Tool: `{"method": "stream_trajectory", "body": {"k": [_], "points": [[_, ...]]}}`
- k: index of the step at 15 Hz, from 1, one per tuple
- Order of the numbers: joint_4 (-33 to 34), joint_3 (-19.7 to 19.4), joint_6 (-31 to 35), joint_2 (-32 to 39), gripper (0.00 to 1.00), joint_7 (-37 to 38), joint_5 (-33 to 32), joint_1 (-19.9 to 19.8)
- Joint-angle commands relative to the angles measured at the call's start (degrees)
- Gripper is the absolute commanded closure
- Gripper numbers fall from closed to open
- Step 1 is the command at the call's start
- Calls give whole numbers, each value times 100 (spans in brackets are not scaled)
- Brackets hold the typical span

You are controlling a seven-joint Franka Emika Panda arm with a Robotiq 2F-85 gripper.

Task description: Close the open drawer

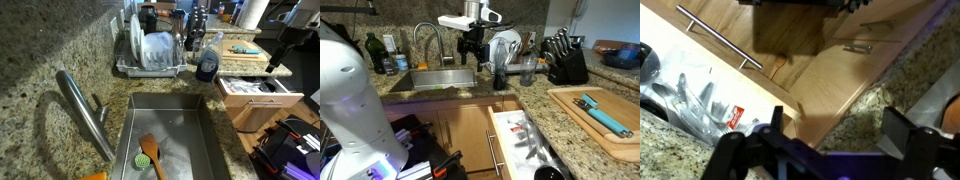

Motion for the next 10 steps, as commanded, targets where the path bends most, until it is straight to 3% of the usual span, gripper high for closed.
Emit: {"method": "stream_trajectory", "body": {"k": [1,3,4,10], "points": [[-289,513,1159,789,0,1190,-329,-300],[-626,556,1638,1115,0,1696,-974,-636],[-342,524,1143,768,0,1411,-570,-286],[-339,551,1251,830,0,1479,-619,-318]]}}
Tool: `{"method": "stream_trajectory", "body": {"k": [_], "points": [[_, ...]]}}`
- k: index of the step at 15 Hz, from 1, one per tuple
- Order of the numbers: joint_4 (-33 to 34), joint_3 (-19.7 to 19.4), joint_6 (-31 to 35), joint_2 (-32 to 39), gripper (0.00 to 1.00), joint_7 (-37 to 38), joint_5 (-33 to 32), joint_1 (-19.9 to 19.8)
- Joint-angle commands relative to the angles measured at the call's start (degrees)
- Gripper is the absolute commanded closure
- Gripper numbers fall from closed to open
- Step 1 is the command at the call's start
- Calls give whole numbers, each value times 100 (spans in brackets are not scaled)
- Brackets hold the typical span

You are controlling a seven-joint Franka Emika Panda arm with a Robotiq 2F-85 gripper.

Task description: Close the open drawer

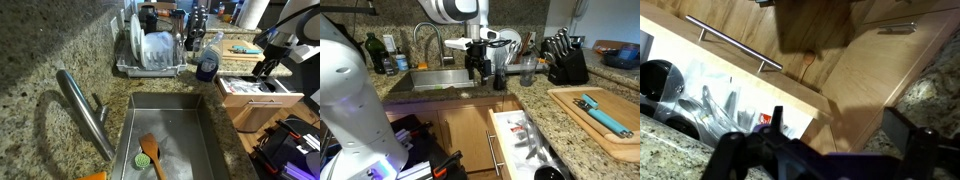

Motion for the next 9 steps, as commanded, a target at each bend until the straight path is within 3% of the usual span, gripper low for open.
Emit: {"method": "stream_trajectory", "body": {"k": [1,7,8,9], "points": [[-67,55,-74,49,0,-61,-61,-82],[-458,-290,-479,590,0,582,-2067,-1258],[-418,-225,-341,387,0,465,-1668,-931],[-431,-306,-342,458,0,454,-1762,-1043]]}}
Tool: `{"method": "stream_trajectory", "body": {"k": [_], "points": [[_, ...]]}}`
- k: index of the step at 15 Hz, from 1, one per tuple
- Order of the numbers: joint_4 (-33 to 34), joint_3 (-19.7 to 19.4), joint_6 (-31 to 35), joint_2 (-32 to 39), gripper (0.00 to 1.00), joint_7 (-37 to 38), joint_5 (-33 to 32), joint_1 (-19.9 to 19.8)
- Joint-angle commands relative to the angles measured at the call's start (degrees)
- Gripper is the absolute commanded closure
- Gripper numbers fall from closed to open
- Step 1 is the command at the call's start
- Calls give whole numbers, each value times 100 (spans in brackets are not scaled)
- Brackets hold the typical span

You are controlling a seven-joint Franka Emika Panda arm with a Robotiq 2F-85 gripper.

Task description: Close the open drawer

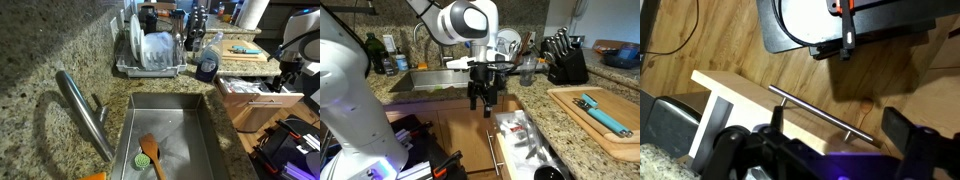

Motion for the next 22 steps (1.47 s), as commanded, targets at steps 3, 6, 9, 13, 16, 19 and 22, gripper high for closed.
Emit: {"method": "stream_trajectory", "body": {"k": [3,6,9,13,16,19,22], "points": [[36,37,-11,-23,0,20,38,117],[-82,169,113,346,0,418,-341,67],[-166,81,305,783,0,962,-912,-61],[-146,-11,281,833,0,1162,-1015,75],[-131,-3,275,812,0,1161,-1008,100],[-16,30,474,1336,0,1862,-1219,55],[186,-151,607,2081,0,2025,-839,54]]}}
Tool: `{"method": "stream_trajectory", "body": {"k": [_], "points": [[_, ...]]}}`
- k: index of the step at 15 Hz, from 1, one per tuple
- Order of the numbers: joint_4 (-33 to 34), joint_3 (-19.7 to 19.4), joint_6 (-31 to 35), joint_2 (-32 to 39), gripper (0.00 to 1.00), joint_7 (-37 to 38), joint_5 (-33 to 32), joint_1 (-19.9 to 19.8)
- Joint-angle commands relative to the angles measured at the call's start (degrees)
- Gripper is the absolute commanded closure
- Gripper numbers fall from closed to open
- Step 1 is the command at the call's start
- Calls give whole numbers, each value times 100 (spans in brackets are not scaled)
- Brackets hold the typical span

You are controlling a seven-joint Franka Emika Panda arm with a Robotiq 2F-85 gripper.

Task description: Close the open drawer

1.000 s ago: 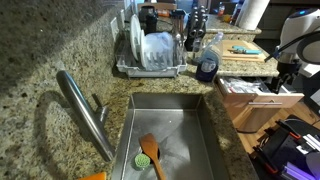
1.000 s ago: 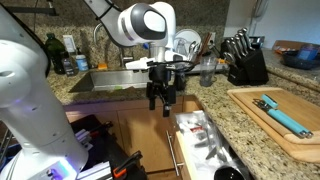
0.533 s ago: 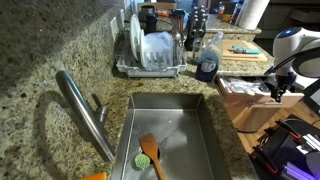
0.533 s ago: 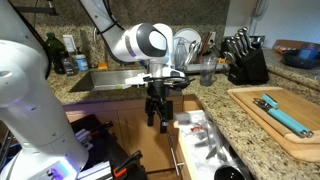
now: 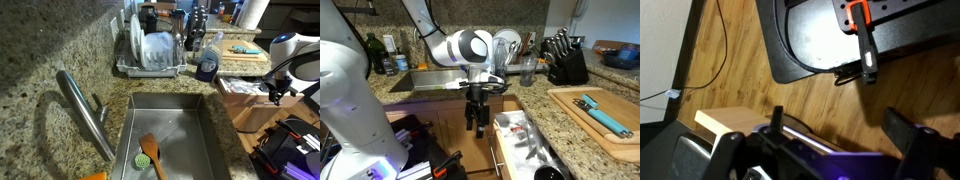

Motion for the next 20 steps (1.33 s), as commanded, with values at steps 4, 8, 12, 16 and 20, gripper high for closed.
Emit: {"method": "stream_trajectory", "body": {"k": [4,8,12,16,20], "points": [[180,-396,682,857,0,318,385,162],[186,-550,1382,1047,0,851,372,216],[318,-943,2897,1635,0,2265,-243,376],[805,-2044,3916,2287,0,4136,-1819,1055],[1552,-3508,4547,2927,0,6028,-3267,2361]]}}
